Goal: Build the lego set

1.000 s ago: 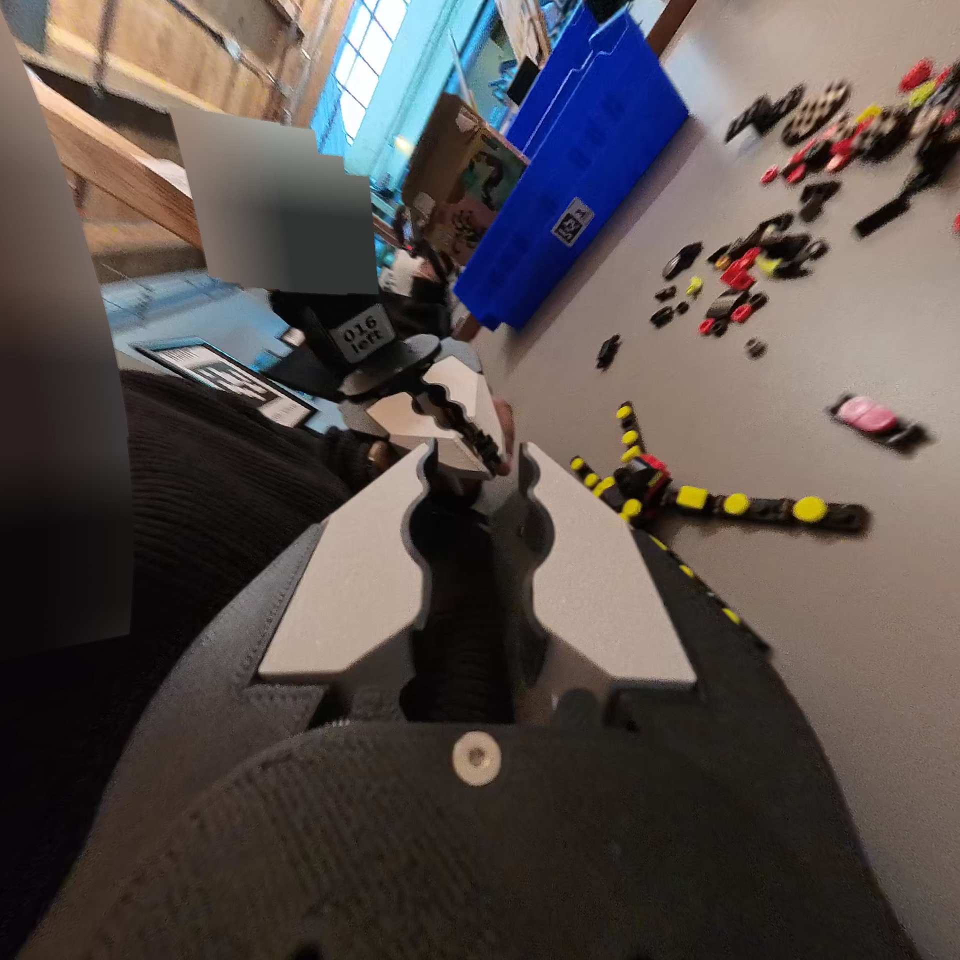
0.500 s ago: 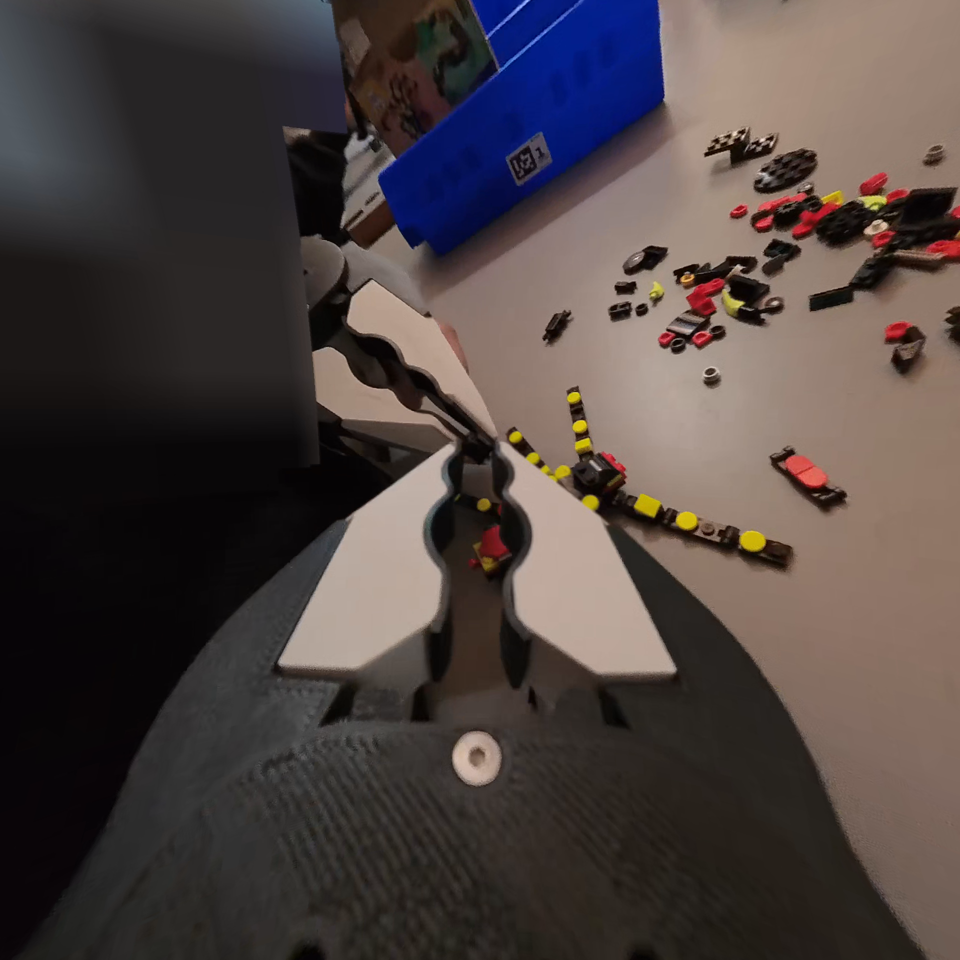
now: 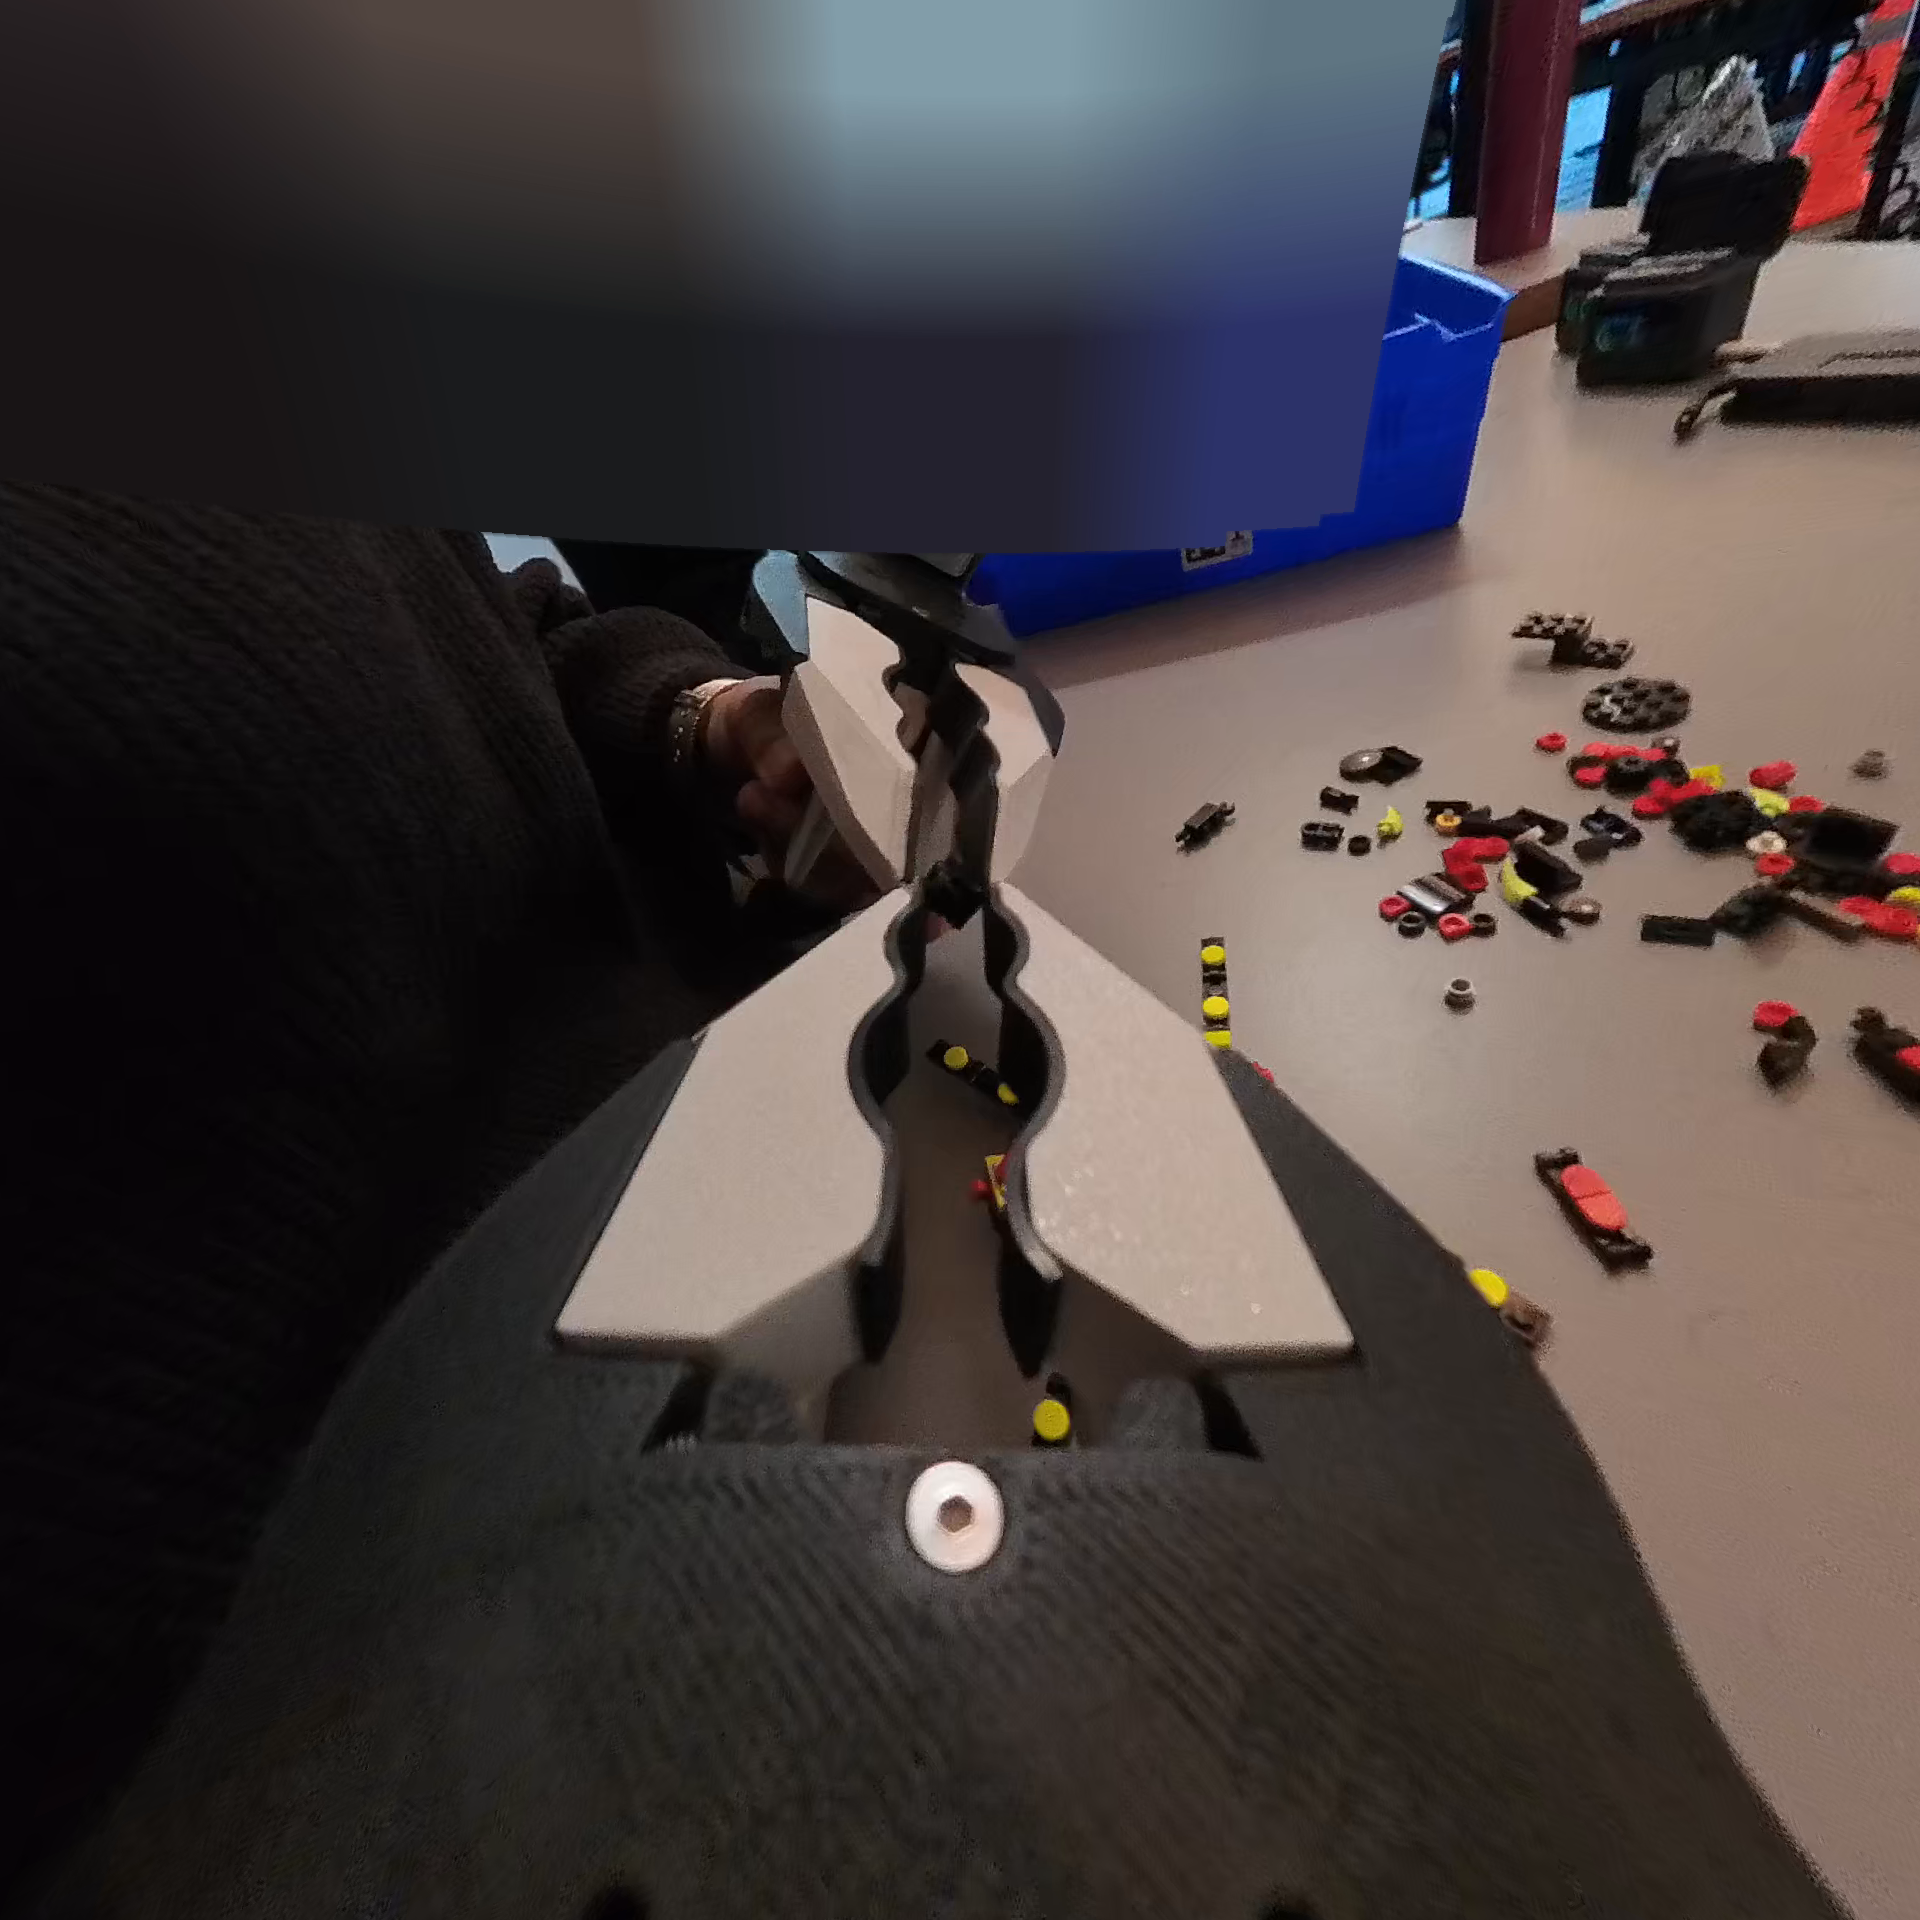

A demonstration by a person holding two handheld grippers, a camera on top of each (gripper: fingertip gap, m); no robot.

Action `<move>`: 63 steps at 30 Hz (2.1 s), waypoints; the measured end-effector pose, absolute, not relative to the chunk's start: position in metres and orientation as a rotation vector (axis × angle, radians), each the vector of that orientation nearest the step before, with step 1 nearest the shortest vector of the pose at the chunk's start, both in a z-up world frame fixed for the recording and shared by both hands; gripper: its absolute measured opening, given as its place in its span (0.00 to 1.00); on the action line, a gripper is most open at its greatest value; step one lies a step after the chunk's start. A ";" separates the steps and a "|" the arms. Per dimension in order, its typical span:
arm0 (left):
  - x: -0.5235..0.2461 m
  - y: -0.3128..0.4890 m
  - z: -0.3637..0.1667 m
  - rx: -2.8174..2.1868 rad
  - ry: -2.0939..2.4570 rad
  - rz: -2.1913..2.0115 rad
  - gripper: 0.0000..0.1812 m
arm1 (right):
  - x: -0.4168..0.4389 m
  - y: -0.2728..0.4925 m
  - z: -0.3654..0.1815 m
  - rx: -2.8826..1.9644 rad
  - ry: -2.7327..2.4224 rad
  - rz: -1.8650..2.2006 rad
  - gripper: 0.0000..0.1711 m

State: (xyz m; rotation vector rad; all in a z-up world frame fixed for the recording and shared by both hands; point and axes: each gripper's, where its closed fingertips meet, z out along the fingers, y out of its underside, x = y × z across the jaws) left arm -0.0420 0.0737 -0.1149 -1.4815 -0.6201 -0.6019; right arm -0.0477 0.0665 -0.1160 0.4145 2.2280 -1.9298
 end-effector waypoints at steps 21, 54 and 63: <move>-0.057 0.067 -0.117 -1.646 -0.463 -0.036 0.02 | -0.060 0.071 -0.126 0.793 1.686 -1.667 0.21; -0.034 0.074 -0.137 -1.862 -0.145 0.221 0.02 | -0.037 0.066 -0.138 0.796 1.617 -1.445 0.04; -0.029 0.076 -0.148 -1.936 -0.112 0.233 0.02 | -0.029 0.068 -0.150 0.778 1.698 -1.376 0.04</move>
